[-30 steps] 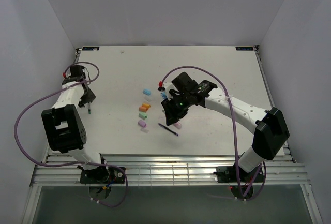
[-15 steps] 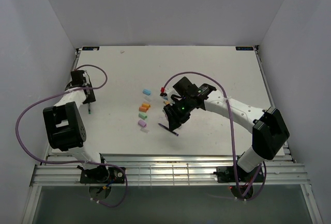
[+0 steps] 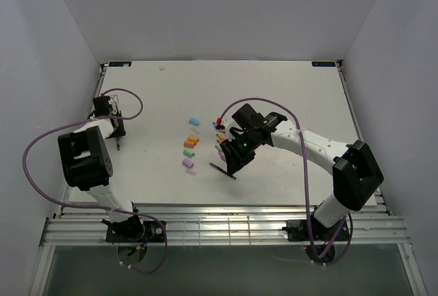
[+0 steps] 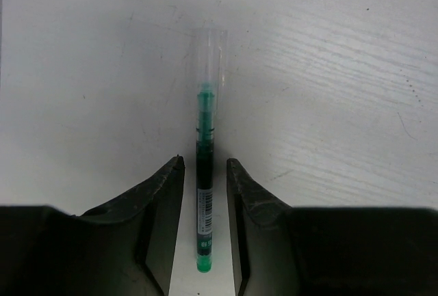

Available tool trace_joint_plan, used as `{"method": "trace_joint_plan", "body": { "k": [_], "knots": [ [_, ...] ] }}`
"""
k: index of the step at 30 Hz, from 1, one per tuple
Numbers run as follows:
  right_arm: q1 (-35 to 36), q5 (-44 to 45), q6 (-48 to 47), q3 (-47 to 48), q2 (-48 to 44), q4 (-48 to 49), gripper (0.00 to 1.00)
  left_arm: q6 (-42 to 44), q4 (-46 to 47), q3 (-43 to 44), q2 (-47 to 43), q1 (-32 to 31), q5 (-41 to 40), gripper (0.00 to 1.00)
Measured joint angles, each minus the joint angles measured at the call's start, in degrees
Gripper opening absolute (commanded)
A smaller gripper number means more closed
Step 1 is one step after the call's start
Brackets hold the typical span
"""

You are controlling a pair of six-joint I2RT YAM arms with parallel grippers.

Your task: Open the pen caps

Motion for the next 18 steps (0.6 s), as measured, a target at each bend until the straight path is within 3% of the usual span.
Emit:
{"method": "trace_joint_plan", "body": {
  "k": [4,5,8,10,18],
  "knots": [
    [-0.13,0.0,0.35,-0.02,0.0,0.04,0.46,0.85,2.08,0.0,0.81,0.13,0.98,0.26],
    [-0.24,0.0,0.39,-0.02,0.02,0.04,0.46,0.92,2.4,0.02,0.92,0.2,1.29,0.18],
    [-0.37,0.02,0.7,-0.02,0.09,0.02,0.46,1.14,3.1,0.02,1.18,0.44,2.1,0.11],
    [-0.37,0.13,0.79,0.15,0.35,-0.02,0.46,0.98,3.45,0.02,1.27,0.57,2.45,0.0],
    [-1.05,1.09,1.09,3.32,1.68,-0.37,0.46,-6.4,1.7,-0.28,-0.83,0.87,6.95,0.0]
  ]
}}
